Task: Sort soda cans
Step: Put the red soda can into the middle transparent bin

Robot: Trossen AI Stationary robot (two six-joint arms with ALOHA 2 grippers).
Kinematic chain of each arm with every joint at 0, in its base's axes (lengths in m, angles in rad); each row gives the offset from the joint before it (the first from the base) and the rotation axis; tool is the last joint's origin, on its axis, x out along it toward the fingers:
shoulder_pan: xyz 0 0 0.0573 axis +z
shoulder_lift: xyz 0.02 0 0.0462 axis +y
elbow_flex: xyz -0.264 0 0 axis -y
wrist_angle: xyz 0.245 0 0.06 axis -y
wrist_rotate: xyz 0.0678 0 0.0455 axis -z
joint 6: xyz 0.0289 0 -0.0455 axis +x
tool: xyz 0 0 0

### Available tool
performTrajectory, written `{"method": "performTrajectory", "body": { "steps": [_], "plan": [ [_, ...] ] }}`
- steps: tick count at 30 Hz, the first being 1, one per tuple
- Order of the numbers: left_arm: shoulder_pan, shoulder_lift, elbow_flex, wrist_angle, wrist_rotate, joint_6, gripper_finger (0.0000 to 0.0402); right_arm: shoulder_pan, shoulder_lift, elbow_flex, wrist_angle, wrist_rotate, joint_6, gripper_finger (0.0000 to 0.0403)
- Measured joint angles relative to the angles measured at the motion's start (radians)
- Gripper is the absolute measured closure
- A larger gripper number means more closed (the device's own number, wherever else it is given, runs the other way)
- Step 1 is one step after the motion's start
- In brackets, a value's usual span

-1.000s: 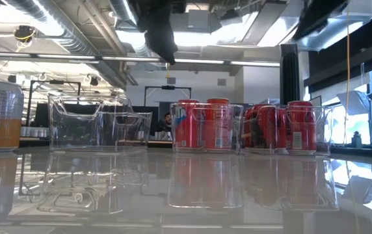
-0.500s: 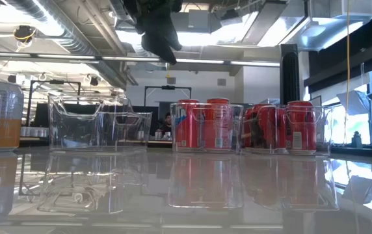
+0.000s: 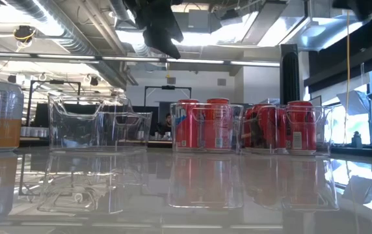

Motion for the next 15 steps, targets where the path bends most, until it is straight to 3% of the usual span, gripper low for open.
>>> {"method": "performTrajectory", "body": {
  "steps": [5, 8, 15],
  "plan": [
    [0.001, 0.0, 0.0, 0.0, 0.0, 0.001, 0.0045, 0.031, 0.031, -0.001, -0.204, -0.076, 0.117, 0.0009],
    [0.001, 0.0, 0.0, 0.0, 0.0, 0.001, 0.0045, 0.059, 0.029, -0.001, -0.219, -0.126, 0.224, 0.0029],
    [0.001, 0.0, 0.0, 0.008, 0.0, -0.001, 0.0045, 0.171, 0.043, 0.0, -0.212, -0.135, 0.422, 0.0057]
  ]
}}
